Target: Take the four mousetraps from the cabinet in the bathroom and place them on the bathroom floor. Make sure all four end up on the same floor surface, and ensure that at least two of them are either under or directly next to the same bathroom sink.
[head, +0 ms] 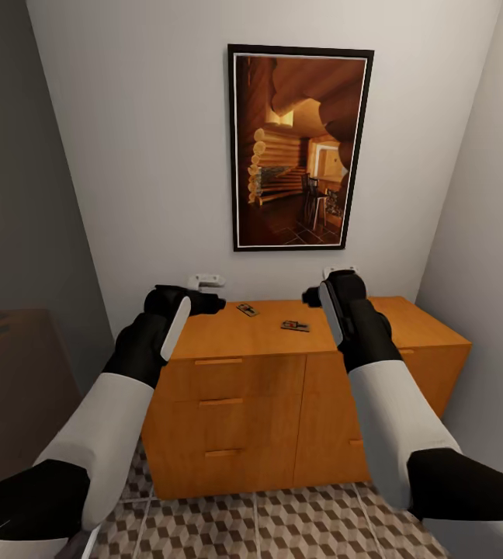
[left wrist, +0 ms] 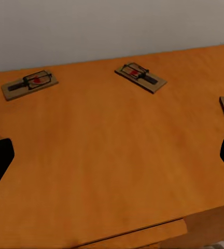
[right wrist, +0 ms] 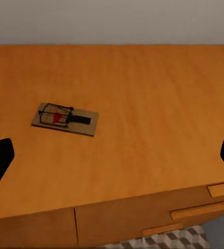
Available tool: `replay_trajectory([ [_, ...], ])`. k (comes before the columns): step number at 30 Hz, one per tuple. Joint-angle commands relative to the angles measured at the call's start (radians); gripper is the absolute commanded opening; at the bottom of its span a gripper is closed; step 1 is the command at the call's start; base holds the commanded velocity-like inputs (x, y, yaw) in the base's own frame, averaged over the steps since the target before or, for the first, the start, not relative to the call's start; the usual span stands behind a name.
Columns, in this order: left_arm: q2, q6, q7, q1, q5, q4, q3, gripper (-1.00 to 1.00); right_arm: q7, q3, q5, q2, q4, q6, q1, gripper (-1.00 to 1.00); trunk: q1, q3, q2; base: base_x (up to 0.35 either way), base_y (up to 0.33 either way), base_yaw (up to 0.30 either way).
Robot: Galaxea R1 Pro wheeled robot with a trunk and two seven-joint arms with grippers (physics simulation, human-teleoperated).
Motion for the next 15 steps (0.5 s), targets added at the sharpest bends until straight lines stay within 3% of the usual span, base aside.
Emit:
replay_trajectory([
  [1, 0.0, 0.009, 0.008, -0.001, 0.008, -0.001, -0.001, 1.0, 0.004, 0.001, 0.009, 0.0, 0.008, 0.006, -0.004, 1.0, 0.0, -0.001, -0.001, 0.022, 0.0, 0.0],
  [6, 0.0, 0.021, 0.007, -0.002, 0.007, -0.004, 0.001, 1.0, 0.009, 0.002, 0.008, 0.0, 0.029, 0.006, -0.016, 1.0, 0.0, -0.001, -0.001, 0.132, 0.0, 0.0],
  [15, 0.002, 0.023, 0.007, -0.003, 0.006, -0.008, 0.002, 1.0, 0.038, 0.002, 0.008, 0.0, 0.035, 0.006, -0.023, 1.0, 0.0, -0.001, -0.001, 0.277, 0.0, 0.0],
])
